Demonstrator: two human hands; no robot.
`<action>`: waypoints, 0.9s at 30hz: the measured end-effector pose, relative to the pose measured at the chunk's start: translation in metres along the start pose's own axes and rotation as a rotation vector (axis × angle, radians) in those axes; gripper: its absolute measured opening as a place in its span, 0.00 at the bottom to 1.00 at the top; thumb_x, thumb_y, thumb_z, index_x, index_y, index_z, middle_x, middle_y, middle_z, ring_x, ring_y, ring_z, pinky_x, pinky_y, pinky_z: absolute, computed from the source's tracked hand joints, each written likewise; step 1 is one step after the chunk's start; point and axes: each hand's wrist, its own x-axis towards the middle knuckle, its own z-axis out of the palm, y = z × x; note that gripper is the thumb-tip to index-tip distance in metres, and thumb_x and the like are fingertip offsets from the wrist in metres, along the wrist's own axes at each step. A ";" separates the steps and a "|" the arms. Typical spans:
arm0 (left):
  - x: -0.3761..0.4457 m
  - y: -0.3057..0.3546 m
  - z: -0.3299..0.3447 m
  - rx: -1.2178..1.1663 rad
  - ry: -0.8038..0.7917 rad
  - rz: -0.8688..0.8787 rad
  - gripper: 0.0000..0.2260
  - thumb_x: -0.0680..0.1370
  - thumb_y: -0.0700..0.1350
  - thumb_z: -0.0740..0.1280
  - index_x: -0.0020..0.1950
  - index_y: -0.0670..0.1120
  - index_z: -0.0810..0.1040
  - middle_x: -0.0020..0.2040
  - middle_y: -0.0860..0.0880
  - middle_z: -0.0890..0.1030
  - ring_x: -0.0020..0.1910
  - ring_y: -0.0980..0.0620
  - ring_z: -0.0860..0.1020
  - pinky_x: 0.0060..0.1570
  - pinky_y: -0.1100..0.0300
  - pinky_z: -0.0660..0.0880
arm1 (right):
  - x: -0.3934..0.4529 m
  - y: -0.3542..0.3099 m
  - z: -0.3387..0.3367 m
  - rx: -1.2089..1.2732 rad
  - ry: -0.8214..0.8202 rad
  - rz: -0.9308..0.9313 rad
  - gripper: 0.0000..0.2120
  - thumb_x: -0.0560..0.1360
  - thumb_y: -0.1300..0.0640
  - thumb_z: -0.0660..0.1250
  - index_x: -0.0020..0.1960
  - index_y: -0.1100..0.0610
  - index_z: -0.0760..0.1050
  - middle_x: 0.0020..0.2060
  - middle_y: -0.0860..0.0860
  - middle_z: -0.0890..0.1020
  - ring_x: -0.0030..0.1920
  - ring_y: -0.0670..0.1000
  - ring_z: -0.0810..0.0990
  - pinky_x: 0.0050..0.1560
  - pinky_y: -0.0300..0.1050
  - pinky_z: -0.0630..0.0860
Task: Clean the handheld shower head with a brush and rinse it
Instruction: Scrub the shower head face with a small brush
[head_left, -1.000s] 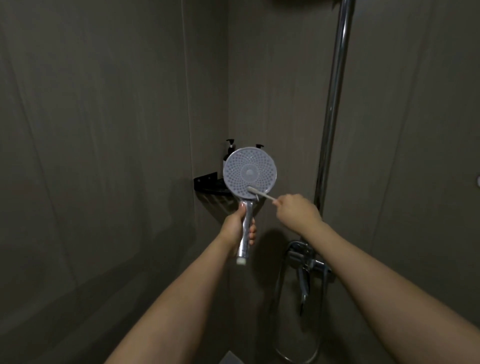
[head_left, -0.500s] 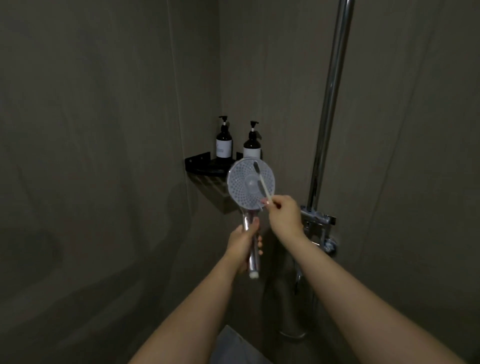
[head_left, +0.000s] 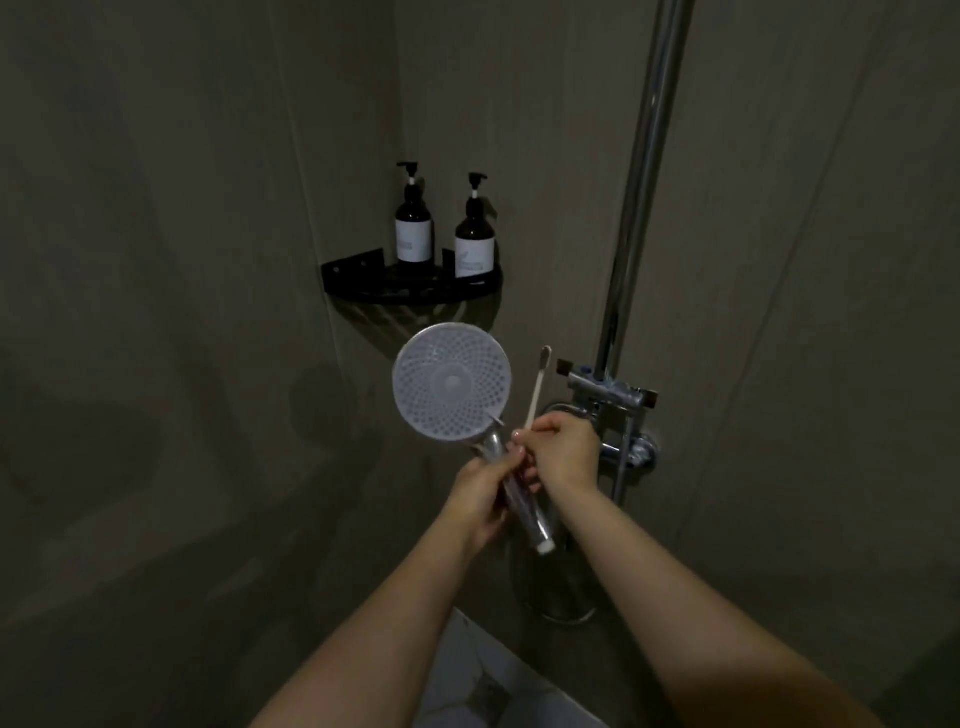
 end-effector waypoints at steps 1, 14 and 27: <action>0.004 -0.003 0.000 0.025 0.020 0.002 0.05 0.77 0.35 0.63 0.50 0.40 0.77 0.39 0.44 0.80 0.34 0.51 0.81 0.36 0.61 0.80 | 0.005 0.003 -0.001 -0.008 -0.015 -0.001 0.13 0.71 0.64 0.71 0.32 0.53 0.73 0.30 0.54 0.80 0.27 0.51 0.80 0.31 0.46 0.81; 0.057 -0.011 0.011 0.038 0.215 -0.012 0.03 0.76 0.35 0.64 0.44 0.42 0.76 0.37 0.46 0.78 0.37 0.52 0.76 0.43 0.58 0.75 | 0.123 0.074 -0.018 0.226 0.064 0.464 0.20 0.79 0.48 0.57 0.57 0.65 0.74 0.41 0.57 0.76 0.40 0.56 0.76 0.47 0.52 0.77; 0.094 -0.002 0.013 0.075 0.128 -0.055 0.03 0.76 0.36 0.65 0.45 0.43 0.76 0.38 0.48 0.78 0.38 0.53 0.77 0.46 0.58 0.76 | 0.157 0.090 -0.022 0.875 0.038 0.635 0.11 0.82 0.62 0.51 0.51 0.62 0.72 0.63 0.60 0.73 0.55 0.57 0.77 0.62 0.52 0.71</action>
